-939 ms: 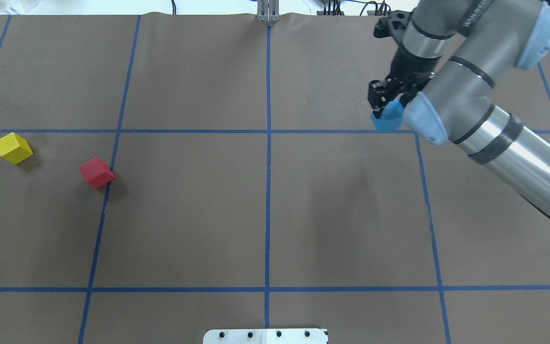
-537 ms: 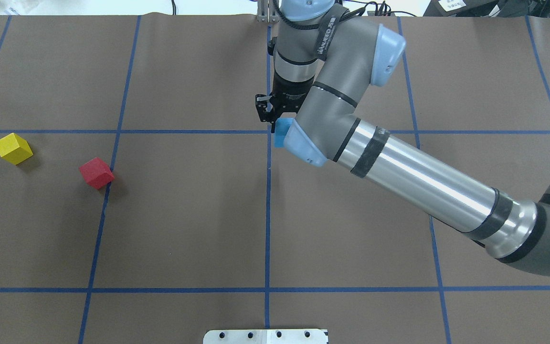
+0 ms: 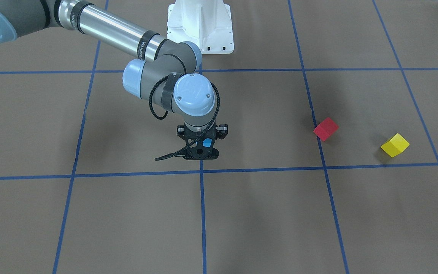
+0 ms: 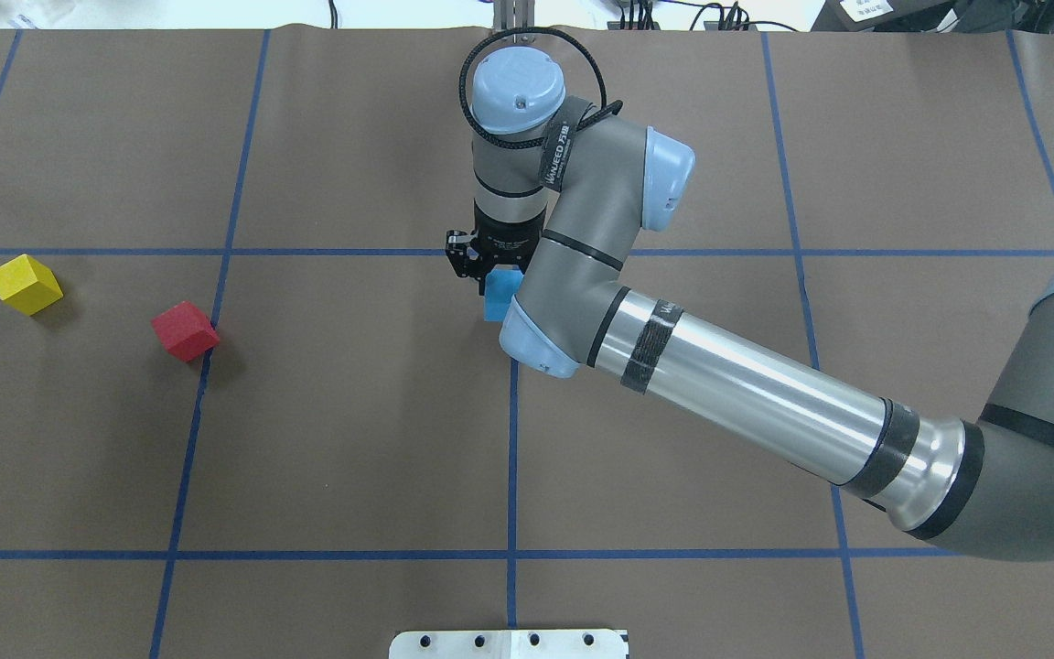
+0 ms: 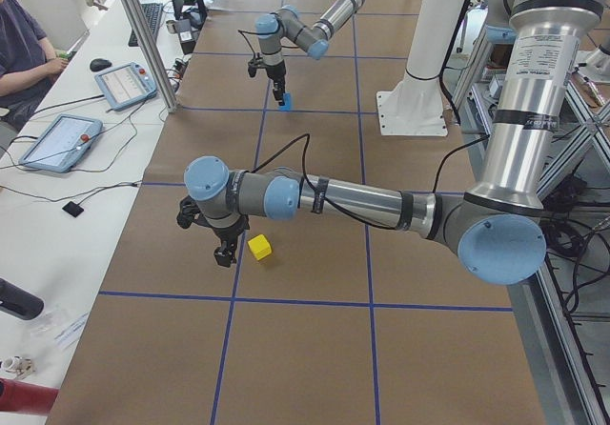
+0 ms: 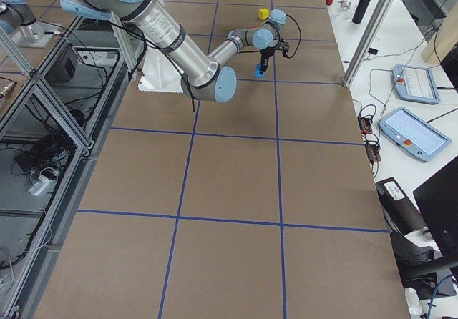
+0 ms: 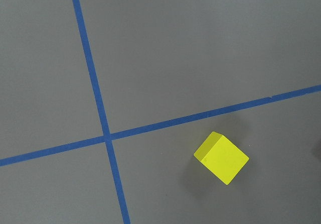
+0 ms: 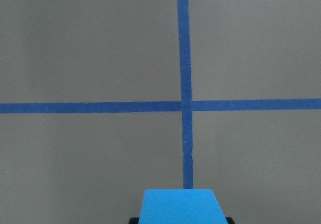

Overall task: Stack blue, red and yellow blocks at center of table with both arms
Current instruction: 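Carry the blue cube with the right gripper to the table center, then release the blue cube at center and lift the right gripper away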

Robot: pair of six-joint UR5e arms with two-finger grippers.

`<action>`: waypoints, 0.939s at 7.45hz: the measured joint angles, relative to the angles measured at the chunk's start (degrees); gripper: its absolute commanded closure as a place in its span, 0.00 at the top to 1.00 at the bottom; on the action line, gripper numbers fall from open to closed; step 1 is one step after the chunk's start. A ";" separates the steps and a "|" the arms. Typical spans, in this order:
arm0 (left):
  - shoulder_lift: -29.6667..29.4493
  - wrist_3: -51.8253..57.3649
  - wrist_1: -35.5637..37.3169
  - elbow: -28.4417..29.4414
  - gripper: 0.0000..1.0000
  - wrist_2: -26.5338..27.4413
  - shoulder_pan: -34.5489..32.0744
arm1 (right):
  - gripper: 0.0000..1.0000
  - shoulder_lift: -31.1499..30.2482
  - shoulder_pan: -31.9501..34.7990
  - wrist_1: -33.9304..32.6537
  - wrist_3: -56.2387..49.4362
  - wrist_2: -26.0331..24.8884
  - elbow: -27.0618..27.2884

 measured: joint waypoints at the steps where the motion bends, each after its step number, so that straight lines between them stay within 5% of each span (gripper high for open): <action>1: 0.11 0.01 0.01 0.02 1.00 0.01 0.00 | 0.00 -0.43 -0.45 0.05 0.03 -0.17 -0.03; 2: 0.24 0.03 -0.02 0.02 1.00 0.00 0.00 | 0.04 -1.04 -0.71 0.11 0.01 -0.25 -0.01; 3: 0.32 0.03 -0.03 0.02 1.00 -0.03 0.00 | 0.95 -1.54 -0.83 0.19 0.09 -0.31 0.04; 7: 0.35 0.03 -0.06 -0.36 1.00 0.01 0.00 | 1.00 -2.57 -1.03 0.69 0.75 -0.56 1.83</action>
